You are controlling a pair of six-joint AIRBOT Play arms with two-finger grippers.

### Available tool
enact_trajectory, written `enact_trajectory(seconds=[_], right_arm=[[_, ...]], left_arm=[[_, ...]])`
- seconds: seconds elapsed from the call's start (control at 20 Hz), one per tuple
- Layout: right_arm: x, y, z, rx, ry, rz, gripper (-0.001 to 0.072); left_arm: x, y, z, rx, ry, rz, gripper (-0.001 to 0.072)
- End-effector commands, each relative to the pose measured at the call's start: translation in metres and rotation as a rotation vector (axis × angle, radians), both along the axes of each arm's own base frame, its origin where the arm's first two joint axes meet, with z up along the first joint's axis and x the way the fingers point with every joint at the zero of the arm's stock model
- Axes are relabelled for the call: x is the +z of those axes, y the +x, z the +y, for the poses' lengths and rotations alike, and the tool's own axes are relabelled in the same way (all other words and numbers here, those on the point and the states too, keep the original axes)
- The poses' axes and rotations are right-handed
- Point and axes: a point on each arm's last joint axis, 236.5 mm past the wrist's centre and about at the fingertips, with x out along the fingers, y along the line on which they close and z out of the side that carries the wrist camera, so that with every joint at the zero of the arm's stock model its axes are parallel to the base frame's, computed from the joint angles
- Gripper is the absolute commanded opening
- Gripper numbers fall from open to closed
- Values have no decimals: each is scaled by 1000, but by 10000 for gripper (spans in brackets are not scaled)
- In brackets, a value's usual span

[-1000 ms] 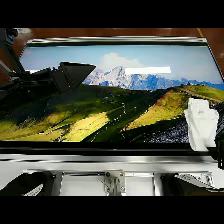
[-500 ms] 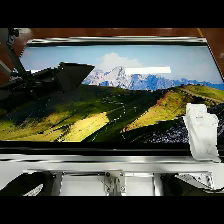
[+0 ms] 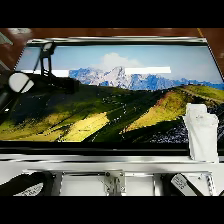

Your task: Fold the shirts.

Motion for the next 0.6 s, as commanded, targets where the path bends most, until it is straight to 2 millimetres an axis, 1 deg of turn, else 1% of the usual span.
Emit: enact_trajectory(seconds=[0.0,0.05,0.1,0.15,0.2,0.3,0.4,0.55], right_arm=[[-57,-2,83,249,-277,345,666],[-71,-4,98,285,-312,410,682],[-81,-5,114,317,-321,451,681],[-87,-5,132,357,-320,469,681],[-90,-5,148,404,-330,471,681],[-91,-7,175,478,-348,462,682],[-91,-9,196,533,-356,453,681],[-91,-13,217,585,-356,443,681]], left_arm=[[-73,-26,71,87,355,381,365],[-84,-31,72,67,381,439,556],[-91,-34,71,27,392,459,525],[-92,-32,67,-12,391,446,522],[-89,-27,62,-32,386,410,522],[-80,-11,54,-39,361,316,522],[-75,1,48,-35,341,259,522],[-78,4,45,-38,337,243,522]])
